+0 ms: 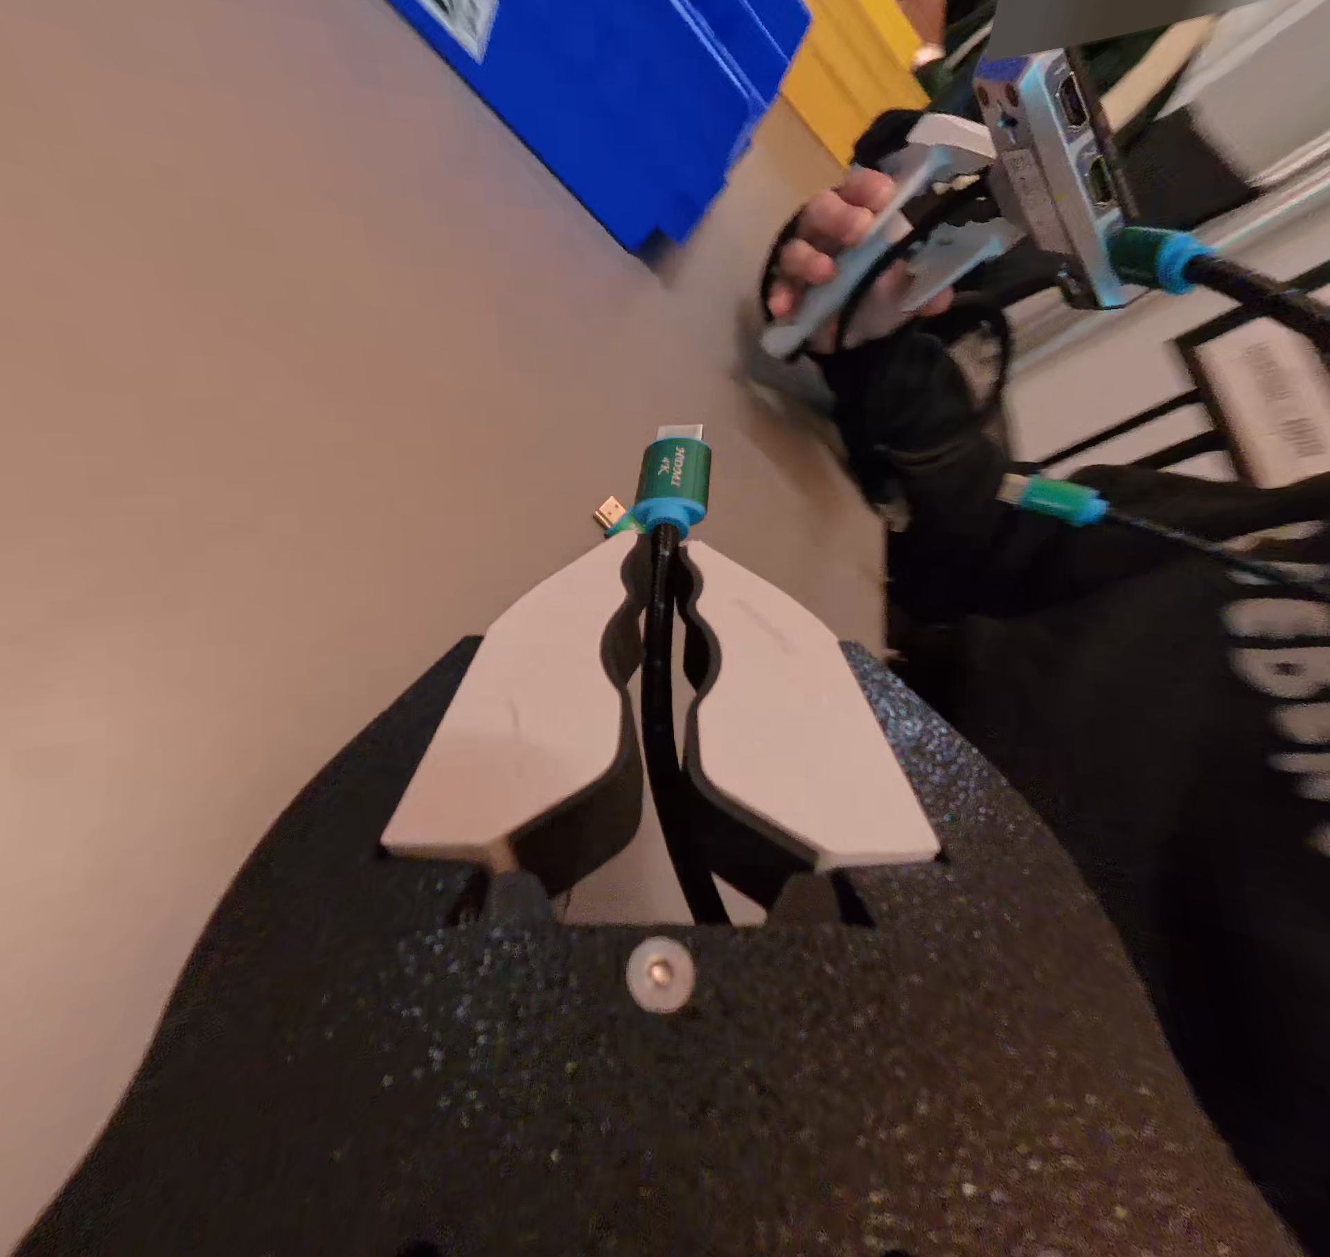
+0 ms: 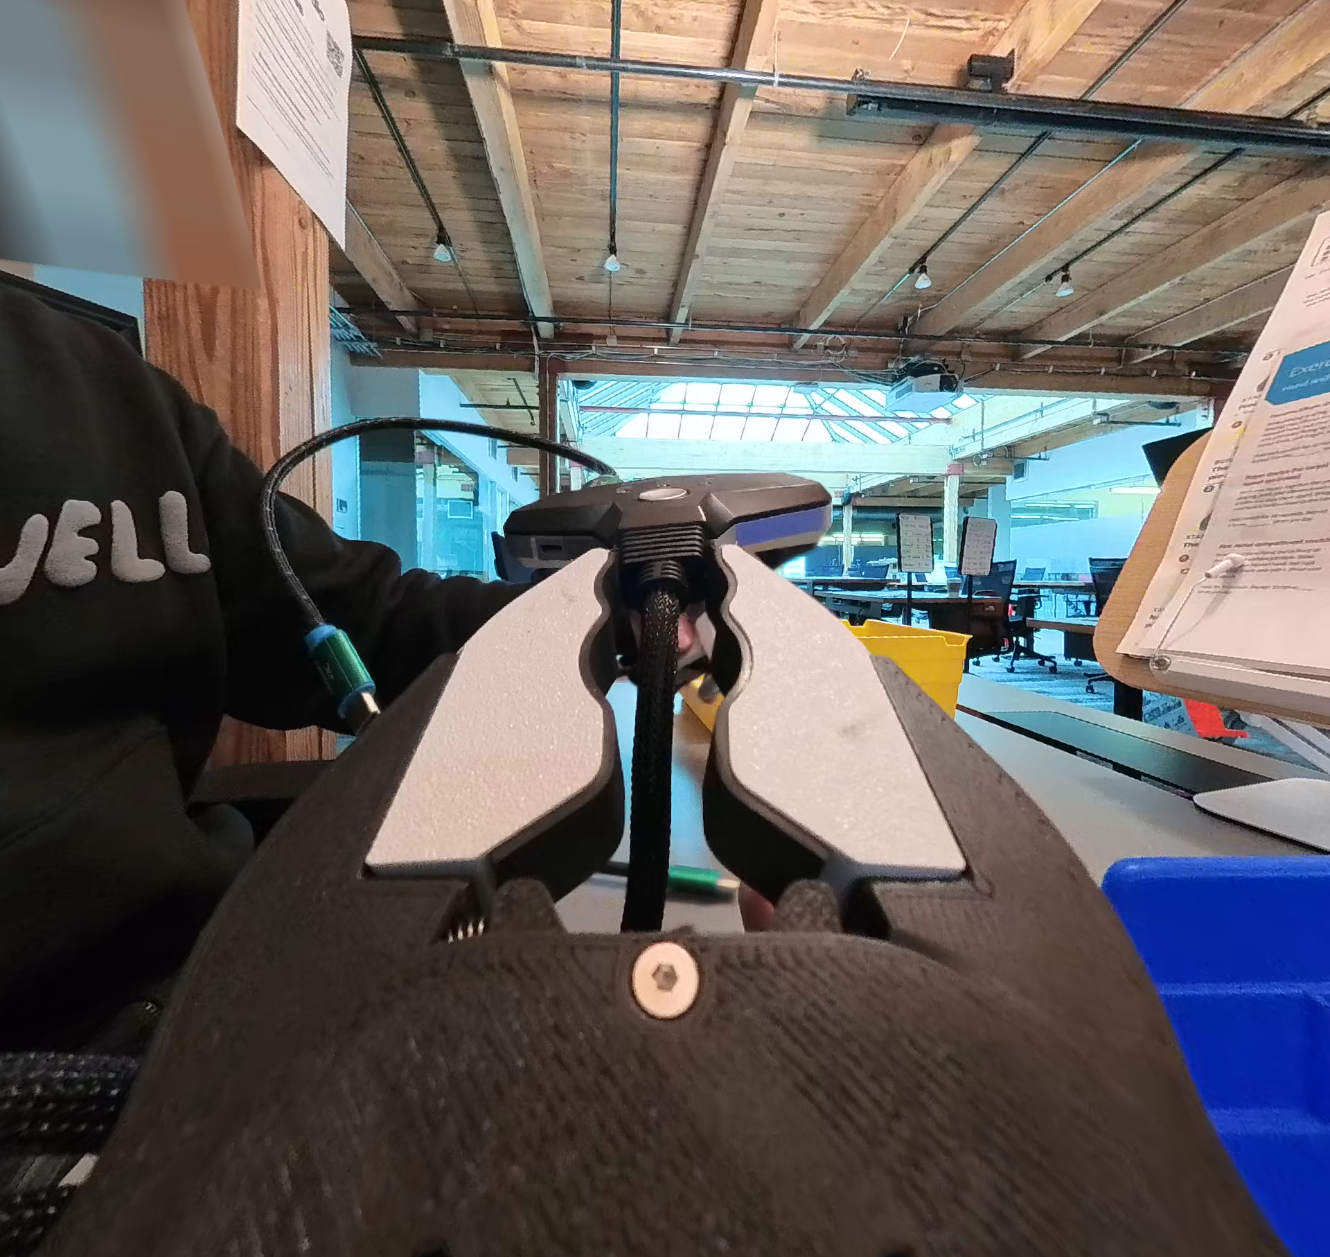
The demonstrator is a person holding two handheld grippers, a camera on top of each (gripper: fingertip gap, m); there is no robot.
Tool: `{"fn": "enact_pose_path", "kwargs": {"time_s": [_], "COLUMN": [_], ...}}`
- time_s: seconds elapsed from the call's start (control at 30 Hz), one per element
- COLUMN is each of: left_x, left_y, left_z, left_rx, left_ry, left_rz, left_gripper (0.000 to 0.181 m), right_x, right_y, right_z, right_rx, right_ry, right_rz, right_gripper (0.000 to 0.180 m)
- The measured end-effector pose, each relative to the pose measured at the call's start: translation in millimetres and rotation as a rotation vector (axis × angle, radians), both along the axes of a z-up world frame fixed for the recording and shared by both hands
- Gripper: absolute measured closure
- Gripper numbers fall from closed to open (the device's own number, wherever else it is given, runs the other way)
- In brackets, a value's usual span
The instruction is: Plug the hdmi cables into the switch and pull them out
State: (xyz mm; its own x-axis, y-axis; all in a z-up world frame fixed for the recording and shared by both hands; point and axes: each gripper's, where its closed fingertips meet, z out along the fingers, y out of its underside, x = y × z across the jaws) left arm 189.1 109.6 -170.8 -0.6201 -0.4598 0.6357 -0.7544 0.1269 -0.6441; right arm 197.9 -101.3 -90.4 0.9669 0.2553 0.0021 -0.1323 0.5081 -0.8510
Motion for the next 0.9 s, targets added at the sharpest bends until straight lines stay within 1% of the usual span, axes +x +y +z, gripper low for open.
{"fn": "enact_pose_path", "kwargs": {"time_s": [0.07,0.13,0.27,0.37,0.47,0.57,0.63,0.77,0.9], "left_x": [10,19,26,18,8,-8,-16,-22,-20], "left_y": [5,10,11,6,-10,-38,-54,-79,-88], "left_z": [12,21,54,80,92,94,95,99,100], "left_rx": [0.073,0.144,0.177,0.31,0.497,0.588,0.618,0.584,0.585], "left_ry": [-0.169,-0.256,-0.458,-0.694,-0.805,-0.838,-0.84,-0.822,-0.83], "left_rz": [0.035,0.088,0.136,0.066,-0.008,-0.131,-0.18,-0.231,-0.227], "left_gripper": [0.174,0.174,0.175,0.175,0.174,0.175,0.174,0.174,0.174], "right_x": [0,0,0,-1,-4,-7,-10,-17,-18], "right_y": [1,1,3,5,8,11,11,13,15], "right_z": [0,-1,-3,-5,-5,-7,-7,-8,-8], "right_rx": [-0.003,-0.005,-0.023,-0.04,-0.048,-0.06,-0.059,-0.065,-0.071], "right_ry": [-0.001,0.0,-0.002,-0.009,-0.019,-0.026,-0.032,-0.041,-0.039], "right_rz": [0.0,0.001,-0.002,-0.002,0.014,0.031,0.046,0.083,0.091], "right_gripper": [0.157,0.157,0.157,0.157,0.157,0.157,0.157,0.157,0.157]}}
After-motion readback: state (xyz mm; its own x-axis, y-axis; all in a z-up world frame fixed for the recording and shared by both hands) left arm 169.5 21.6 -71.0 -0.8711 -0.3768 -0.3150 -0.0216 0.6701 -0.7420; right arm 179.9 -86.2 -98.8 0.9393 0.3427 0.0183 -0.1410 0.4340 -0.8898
